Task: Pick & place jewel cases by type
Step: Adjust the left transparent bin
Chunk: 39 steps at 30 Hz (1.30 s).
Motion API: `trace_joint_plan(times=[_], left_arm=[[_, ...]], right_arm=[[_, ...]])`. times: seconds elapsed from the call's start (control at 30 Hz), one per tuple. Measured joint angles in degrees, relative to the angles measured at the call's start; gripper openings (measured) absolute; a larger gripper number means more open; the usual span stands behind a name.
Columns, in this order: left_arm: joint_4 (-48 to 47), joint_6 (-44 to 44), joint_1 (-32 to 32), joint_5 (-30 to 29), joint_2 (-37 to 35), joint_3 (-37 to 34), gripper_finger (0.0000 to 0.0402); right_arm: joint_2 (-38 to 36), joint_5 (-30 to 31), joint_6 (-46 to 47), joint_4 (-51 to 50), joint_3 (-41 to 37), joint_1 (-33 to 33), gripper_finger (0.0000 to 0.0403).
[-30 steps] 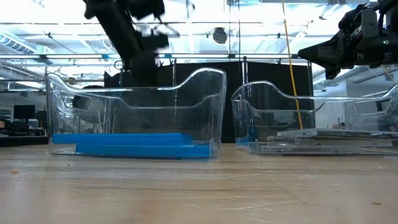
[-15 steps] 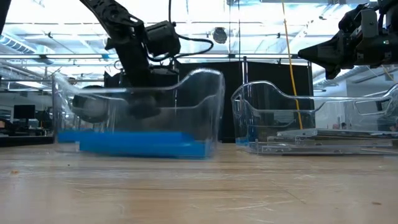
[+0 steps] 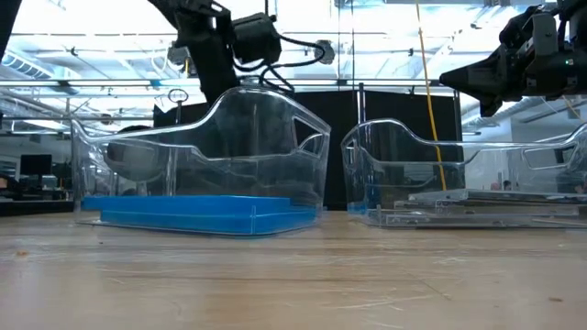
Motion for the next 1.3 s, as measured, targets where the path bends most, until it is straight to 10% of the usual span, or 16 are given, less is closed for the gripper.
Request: trace_joint_plan(times=[0.2,0.37,0.57,0.9,1.3], left_arm=[[-9.5,-19.9,-0.1,15.7,0.0,6.5,0.0241],[1.3,-33.5,-2.9,24.3,0.0,6.4,0.0241],[5.4,-37.1,-5.1,23.2,2.7,6.2,0.0206],[3.1,-42.7,-5.4,32.5,7.0,6.1,0.001],[-24.4,-44.7,-11.0,44.3,4.3,6.2,0.0005]], right_arm=[[0.0,0.0,0.0,0.0,0.0,0.0,0.0004],[0.0,0.0,0.0,0.0,0.0,0.0,0.0004],[0.0,0.0,0.0,0.0,0.0,0.0,0.0004],[0.6,0.0,0.0,0.0,0.0,0.0,0.0004],[0.7,0.0,0.0,0.0,0.0,0.0,0.0004]])
